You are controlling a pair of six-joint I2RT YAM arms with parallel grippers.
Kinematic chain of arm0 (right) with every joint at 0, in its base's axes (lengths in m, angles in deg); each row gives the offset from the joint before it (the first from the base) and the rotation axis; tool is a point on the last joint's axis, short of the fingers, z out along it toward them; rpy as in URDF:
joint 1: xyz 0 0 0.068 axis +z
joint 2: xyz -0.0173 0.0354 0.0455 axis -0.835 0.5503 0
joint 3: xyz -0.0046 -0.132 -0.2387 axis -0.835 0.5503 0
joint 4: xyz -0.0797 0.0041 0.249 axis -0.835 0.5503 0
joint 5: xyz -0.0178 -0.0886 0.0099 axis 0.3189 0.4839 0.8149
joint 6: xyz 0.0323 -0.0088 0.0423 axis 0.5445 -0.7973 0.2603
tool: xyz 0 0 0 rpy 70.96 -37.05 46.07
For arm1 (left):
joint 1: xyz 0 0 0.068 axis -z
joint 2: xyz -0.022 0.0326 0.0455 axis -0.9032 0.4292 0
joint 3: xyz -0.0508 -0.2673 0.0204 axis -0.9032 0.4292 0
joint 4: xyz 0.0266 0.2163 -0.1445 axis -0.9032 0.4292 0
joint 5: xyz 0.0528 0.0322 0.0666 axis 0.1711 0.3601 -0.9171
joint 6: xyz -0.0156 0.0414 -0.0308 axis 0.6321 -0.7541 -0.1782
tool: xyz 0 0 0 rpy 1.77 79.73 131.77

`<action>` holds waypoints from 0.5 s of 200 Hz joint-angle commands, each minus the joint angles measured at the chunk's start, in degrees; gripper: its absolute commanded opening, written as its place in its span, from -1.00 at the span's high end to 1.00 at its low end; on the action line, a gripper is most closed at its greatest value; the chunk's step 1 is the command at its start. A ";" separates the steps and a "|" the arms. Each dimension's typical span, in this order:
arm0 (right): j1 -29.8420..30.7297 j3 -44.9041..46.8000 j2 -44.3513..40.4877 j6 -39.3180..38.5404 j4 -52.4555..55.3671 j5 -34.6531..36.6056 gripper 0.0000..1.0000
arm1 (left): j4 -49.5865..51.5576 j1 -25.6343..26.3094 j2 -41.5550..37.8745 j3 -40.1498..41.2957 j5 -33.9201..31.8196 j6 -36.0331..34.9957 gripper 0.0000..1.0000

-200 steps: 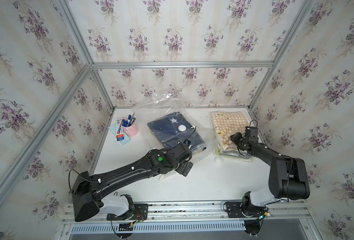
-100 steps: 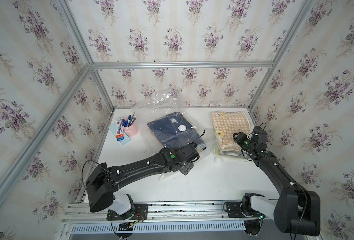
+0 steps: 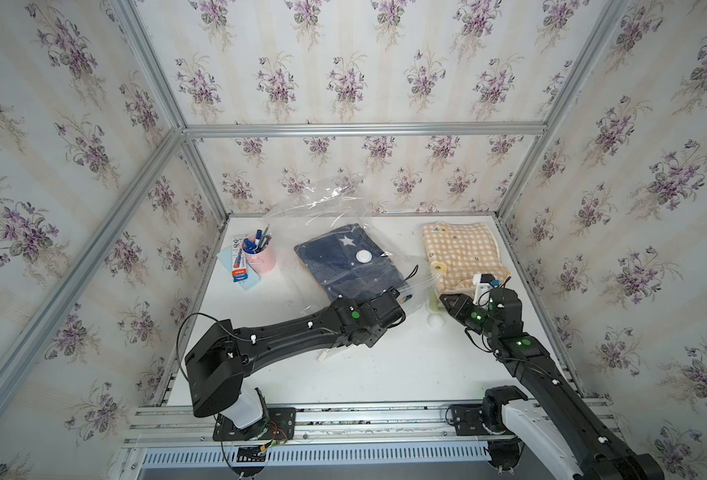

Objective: Take the blanket out of the vacuum bag
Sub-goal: Open the vacuum bag at the center of the board.

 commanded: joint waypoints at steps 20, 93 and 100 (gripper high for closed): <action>7.95 6.71 -3.65 11.89 -10.36 -0.55 0.83 | 0.31 -0.04 0.90 -1.18 -8.82 1.28 0.45; 13.87 15.04 -3.86 22.41 -27.87 1.97 0.87 | 1.28 -0.04 -0.56 -4.07 -9.30 0.96 0.98; 14.05 15.21 -3.44 22.78 -28.92 1.75 0.87 | 1.37 -0.04 -0.89 -4.32 -9.27 0.96 1.00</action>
